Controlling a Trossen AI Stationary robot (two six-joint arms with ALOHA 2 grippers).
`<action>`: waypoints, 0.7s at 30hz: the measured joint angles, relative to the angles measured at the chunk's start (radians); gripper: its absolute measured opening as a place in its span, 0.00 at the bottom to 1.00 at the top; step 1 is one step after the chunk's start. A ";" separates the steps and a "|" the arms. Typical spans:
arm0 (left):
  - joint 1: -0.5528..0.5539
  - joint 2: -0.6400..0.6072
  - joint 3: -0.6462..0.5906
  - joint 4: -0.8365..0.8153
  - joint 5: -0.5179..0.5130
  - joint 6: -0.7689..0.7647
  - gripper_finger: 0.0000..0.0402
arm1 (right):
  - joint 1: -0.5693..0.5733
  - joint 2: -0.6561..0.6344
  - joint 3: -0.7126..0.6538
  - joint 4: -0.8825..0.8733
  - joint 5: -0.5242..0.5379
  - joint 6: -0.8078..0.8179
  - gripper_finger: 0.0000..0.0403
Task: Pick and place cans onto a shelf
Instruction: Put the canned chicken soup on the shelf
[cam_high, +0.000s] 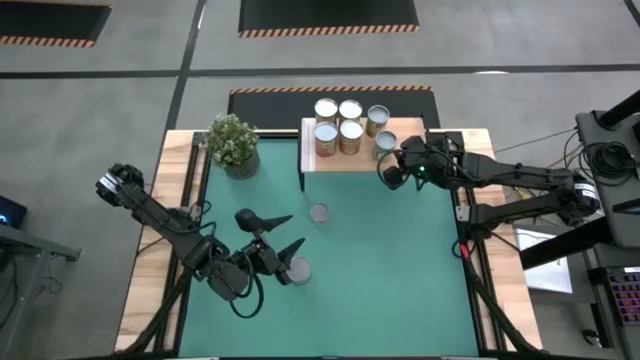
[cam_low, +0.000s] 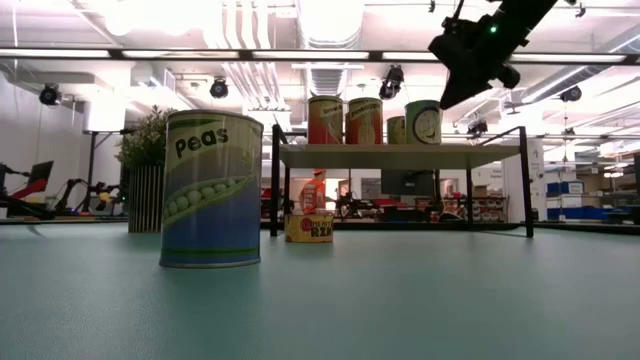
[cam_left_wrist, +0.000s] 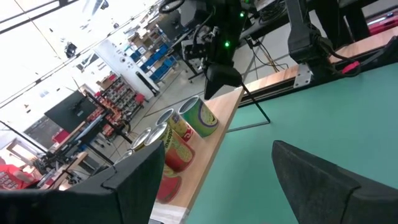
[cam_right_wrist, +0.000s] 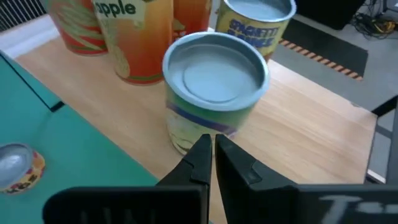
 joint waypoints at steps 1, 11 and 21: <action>0.000 0.000 0.000 0.000 0.000 0.000 0.69 | 0.000 0.008 0.000 0.008 0.000 -0.003 0.02; 0.000 0.000 0.000 0.000 0.000 0.000 0.69 | 0.002 0.119 -0.001 0.115 -0.063 -0.056 0.02; 0.000 0.000 0.000 0.000 0.000 0.000 0.69 | 0.003 0.152 0.072 0.104 -0.122 -0.132 0.02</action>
